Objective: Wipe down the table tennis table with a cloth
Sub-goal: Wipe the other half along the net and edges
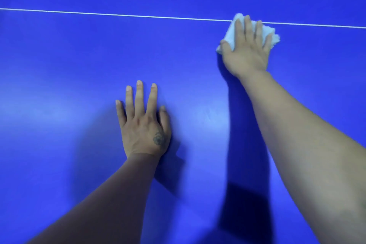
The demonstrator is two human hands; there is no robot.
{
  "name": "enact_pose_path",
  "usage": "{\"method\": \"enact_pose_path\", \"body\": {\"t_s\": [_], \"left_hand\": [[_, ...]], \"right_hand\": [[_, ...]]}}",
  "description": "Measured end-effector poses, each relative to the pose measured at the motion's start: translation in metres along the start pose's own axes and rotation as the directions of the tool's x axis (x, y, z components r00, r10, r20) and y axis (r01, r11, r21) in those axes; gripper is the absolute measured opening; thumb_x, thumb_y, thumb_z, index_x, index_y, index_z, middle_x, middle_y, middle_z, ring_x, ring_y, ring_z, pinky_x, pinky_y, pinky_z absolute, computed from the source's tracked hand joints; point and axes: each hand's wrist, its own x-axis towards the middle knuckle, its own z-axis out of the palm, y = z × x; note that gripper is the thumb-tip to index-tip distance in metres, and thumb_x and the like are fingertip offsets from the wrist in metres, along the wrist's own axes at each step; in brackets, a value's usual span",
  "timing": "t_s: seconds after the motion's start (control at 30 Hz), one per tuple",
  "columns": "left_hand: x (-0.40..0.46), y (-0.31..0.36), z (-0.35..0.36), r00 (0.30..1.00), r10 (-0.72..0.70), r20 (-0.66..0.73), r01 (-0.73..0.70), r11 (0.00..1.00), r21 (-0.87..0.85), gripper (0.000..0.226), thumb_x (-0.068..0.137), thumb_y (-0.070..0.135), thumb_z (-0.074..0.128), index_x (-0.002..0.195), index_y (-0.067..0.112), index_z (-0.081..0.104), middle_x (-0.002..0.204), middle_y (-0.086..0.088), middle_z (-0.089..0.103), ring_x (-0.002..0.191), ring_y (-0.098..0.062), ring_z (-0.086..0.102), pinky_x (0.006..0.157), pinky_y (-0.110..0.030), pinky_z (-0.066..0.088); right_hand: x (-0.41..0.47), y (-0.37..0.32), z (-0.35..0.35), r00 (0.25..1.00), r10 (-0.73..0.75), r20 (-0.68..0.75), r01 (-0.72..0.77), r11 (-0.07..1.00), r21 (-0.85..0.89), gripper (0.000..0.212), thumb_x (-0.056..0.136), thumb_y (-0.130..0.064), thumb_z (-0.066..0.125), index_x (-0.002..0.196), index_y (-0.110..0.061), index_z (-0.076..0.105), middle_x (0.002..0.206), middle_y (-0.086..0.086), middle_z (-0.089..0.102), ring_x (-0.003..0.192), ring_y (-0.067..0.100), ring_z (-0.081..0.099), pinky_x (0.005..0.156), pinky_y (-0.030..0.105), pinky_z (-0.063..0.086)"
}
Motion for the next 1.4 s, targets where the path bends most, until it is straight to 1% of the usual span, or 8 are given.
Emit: {"method": "enact_pose_path", "body": {"t_s": [0.23,0.4,0.53,0.7,0.93,1.13,1.23,1.4], "left_hand": [[0.003,0.031,-0.006,0.998,-0.042,-0.038,0.04,0.998,-0.055,0.058,0.106,0.036,0.039,0.158,0.011,0.049,0.174,-0.014,0.032,0.164,-0.035,0.021,0.13,-0.064,0.012],[-0.017,0.118,-0.001,0.993,0.118,0.026,-0.112,0.979,-0.173,0.064,0.105,0.04,0.04,0.163,0.013,0.042,0.176,-0.01,0.027,0.165,-0.033,0.016,0.132,-0.061,0.012],[-0.047,0.142,0.017,0.976,0.165,0.144,-0.162,0.986,-0.03,0.068,0.112,0.048,0.012,0.173,0.018,0.009,0.181,-0.005,-0.004,0.167,-0.029,-0.009,0.133,-0.057,0.005],[-0.048,0.144,0.023,0.982,0.156,0.11,-0.158,0.987,0.013,0.068,0.112,0.05,0.014,0.173,0.019,0.009,0.181,-0.004,-0.003,0.167,-0.029,-0.01,0.133,-0.057,0.004],[-0.048,0.143,0.028,0.986,0.164,-0.023,-0.164,0.986,-0.019,0.063,0.111,0.042,0.034,0.169,0.016,0.032,0.178,-0.007,0.021,0.166,-0.031,0.015,0.132,-0.058,0.014],[-0.047,0.144,0.027,0.989,0.144,0.02,-0.144,0.989,-0.014,0.064,0.11,0.041,0.031,0.17,0.02,0.028,0.179,-0.004,0.017,0.167,-0.027,0.008,0.133,-0.056,0.01],[-0.047,0.144,0.025,0.99,0.143,0.013,-0.142,0.989,-0.041,0.064,0.109,0.041,0.03,0.169,0.02,0.031,0.179,-0.004,0.02,0.167,-0.028,0.009,0.133,-0.056,0.011],[-0.047,0.144,0.024,0.99,0.139,-0.003,-0.139,0.989,-0.055,0.062,0.11,0.041,0.032,0.169,0.02,0.032,0.178,-0.003,0.021,0.167,-0.027,0.01,0.134,-0.055,0.009]], "right_hand": [[-0.125,0.045,0.01,0.965,-0.263,-0.022,0.26,0.963,-0.073,0.072,0.104,-0.056,0.032,0.169,-0.027,0.02,0.178,-0.007,0.012,0.165,0.021,0.004,0.132,0.054,0.003],[-0.151,0.121,-0.005,1.0,-0.026,-0.006,0.026,0.998,-0.052,0.075,0.104,-0.063,0.027,0.17,-0.032,0.012,0.179,-0.009,0.004,0.165,0.019,-0.003,0.132,0.053,-0.002],[-0.114,0.157,-0.024,0.991,0.135,-0.02,-0.135,0.991,-0.018,0.072,0.106,-0.061,0.02,0.17,-0.031,0.008,0.179,-0.007,-0.001,0.165,0.021,-0.006,0.131,0.055,-0.004],[-0.039,0.139,-0.03,0.982,0.188,-0.03,-0.188,0.982,-0.009,0.063,0.111,-0.049,0.012,0.171,-0.03,0.002,0.179,-0.008,-0.004,0.165,0.023,-0.01,0.131,0.056,-0.008],[-0.019,0.062,-0.013,0.989,-0.149,0.022,0.15,0.987,-0.055,0.065,0.11,-0.05,0.016,0.171,-0.029,0.009,0.179,-0.007,0.002,0.165,0.024,-0.005,0.131,0.057,-0.006],[-0.127,0.101,0.006,0.915,-0.402,-0.034,0.398,0.914,-0.083,0.063,0.111,-0.048,0.025,0.168,-0.025,0.027,0.177,-0.003,0.021,0.164,0.026,0.013,0.132,0.055,0.009],[-0.163,0.152,-0.003,0.928,-0.371,-0.03,0.368,0.926,-0.082,0.061,0.111,-0.047,0.029,0.168,-0.026,0.028,0.177,-0.004,0.021,0.165,0.024,0.013,0.132,0.053,0.01],[-0.127,0.221,-0.031,0.991,-0.128,-0.034,0.125,0.989,-0.073,0.063,0.11,-0.05,0.022,0.17,-0.028,0.019,0.178,-0.005,0.014,0.165,0.024,0.008,0.132,0.055,0.006]]}}
